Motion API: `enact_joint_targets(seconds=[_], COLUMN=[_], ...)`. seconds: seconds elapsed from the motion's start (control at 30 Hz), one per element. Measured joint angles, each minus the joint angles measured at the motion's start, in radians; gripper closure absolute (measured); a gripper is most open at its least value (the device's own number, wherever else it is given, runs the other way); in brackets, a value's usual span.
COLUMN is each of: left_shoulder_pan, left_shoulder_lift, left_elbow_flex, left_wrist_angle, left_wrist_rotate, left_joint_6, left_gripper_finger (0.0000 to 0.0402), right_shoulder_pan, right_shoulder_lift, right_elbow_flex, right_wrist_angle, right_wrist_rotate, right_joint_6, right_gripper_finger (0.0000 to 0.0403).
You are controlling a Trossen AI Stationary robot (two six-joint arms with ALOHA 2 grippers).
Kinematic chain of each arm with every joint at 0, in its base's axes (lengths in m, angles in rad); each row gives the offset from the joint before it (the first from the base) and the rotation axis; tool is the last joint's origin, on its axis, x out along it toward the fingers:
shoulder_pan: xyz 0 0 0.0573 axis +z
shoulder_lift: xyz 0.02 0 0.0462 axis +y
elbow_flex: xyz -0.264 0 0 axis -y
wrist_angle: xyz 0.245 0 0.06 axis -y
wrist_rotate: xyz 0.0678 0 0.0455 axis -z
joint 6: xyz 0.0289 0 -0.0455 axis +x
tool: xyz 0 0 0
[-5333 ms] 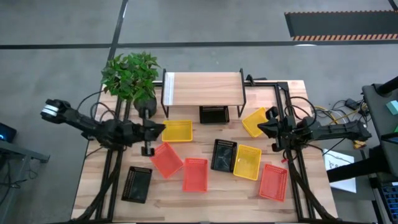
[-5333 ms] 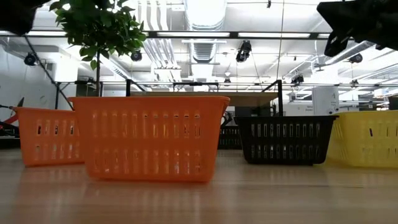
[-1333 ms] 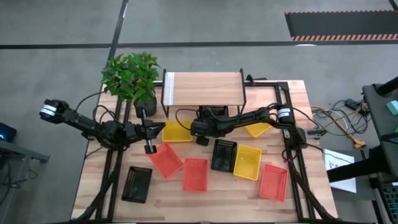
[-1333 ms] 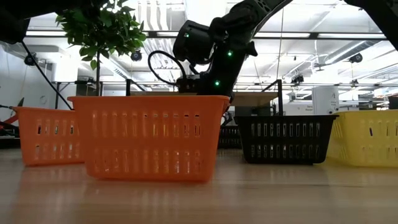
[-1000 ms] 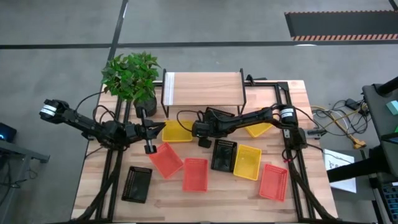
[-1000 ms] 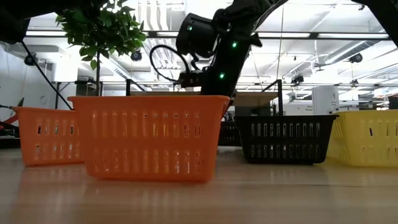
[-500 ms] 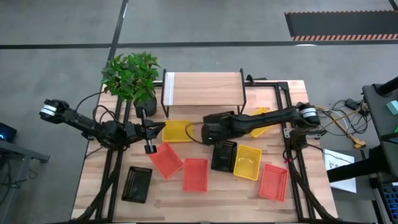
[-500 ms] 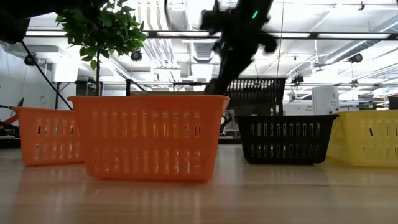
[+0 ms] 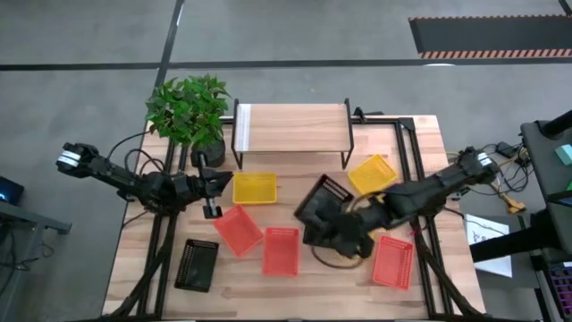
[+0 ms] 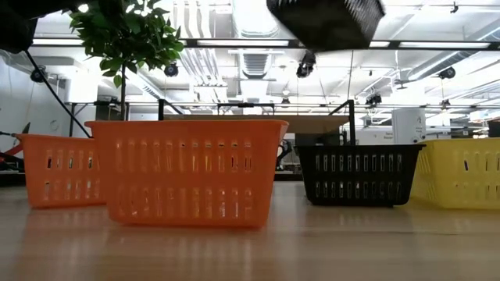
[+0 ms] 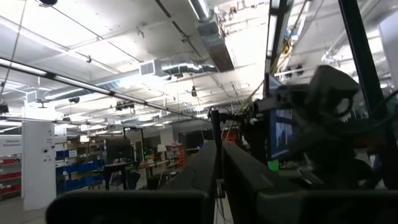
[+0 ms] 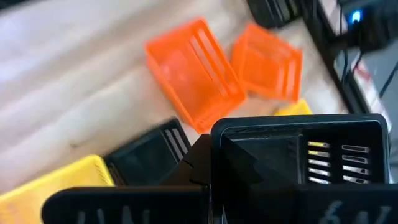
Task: Stack baskets on shelf by color
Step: Put the top right black bin on the shelf
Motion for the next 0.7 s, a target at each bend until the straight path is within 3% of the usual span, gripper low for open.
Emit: enact_joint_targets(seconds=[0.23, 0.53, 0.7], left_shoulder_pan=[0.000, 0.000, 0.000], left_shoulder_lift=[-0.011, -0.020, -0.018], left_elbow_flex=[0.000, 0.000, 0.000], left_wrist_angle=[0.008, 0.011, 0.011], left_wrist_rotate=[0.000, 0.000, 0.000], left_joint_6=[0.072, 0.079, 0.079], left_gripper_finger=[0.0391, 0.0391, 0.0391], right_shoulder_pan=[0.112, 0.121, 0.120], right_shoulder_lift=[0.001, 0.015, 0.015], right_elbow_flex=[0.000, 0.000, 0.000], right_wrist_angle=[0.002, 0.005, 0.006], right_wrist_rotate=[0.137, 0.147, 0.183], right_joint_6=[0.006, 0.018, -0.063], right_gripper_finger=[0.0394, 0.0394, 0.0394])
